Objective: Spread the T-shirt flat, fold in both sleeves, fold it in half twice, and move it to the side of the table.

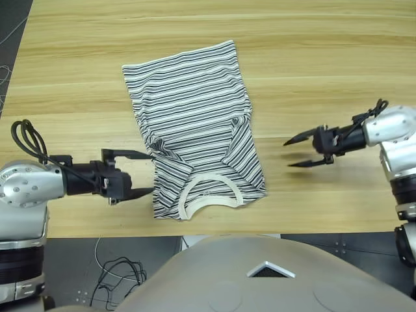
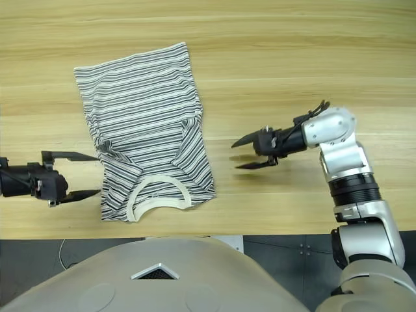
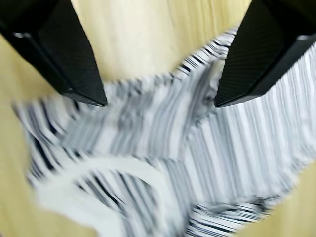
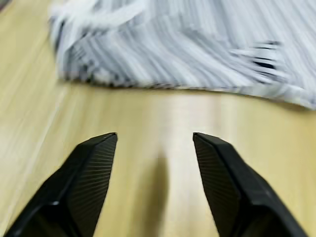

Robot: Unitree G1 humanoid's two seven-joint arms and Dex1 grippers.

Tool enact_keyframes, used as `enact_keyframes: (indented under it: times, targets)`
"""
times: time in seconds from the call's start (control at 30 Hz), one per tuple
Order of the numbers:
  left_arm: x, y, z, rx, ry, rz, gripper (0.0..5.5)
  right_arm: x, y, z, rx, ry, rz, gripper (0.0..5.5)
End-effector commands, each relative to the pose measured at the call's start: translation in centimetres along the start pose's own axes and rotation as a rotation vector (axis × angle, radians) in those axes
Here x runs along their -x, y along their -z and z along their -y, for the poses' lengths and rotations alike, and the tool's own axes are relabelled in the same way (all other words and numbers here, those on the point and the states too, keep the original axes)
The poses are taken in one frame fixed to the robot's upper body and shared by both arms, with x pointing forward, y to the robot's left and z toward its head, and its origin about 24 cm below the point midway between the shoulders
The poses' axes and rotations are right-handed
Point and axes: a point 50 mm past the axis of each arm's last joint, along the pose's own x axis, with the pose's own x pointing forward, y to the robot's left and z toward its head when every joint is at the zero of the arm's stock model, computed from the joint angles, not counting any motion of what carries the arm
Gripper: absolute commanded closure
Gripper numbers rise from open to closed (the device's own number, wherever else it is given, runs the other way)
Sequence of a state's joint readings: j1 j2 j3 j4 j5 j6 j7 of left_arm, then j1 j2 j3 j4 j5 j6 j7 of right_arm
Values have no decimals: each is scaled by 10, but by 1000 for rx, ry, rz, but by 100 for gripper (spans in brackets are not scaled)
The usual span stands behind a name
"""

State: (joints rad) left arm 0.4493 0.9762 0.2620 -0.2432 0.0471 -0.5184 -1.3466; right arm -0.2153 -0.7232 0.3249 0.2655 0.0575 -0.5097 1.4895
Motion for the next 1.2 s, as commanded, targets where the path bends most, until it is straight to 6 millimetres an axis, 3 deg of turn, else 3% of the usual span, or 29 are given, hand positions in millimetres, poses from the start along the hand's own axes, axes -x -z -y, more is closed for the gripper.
enact_keyframes:
  times: [0.03,0.23,0.43,0.6,0.87,1.1,1.2]
  targets:
    - [11,2,17,-122,158,-124,140,-10,-12,-9,293,-24,33,257]
    - [10,-3,18,-189,132,-110,140,-25,-17,-12,538,14,113,257]
    - [-26,-12,39,-260,141,45,140,-38,-20,-15,669,53,191,257]
    - [-38,-4,49,-295,165,49,140,-46,-14,-17,711,29,178,257]
    - [-47,-11,28,-402,117,70,140,-55,-7,-19,719,11,170,257]
    - [-50,-24,21,-387,105,109,140,-68,0,-27,699,-19,164,257]
    - [-52,-26,19,-363,98,118,191,-73,3,-30,686,-31,163,276]
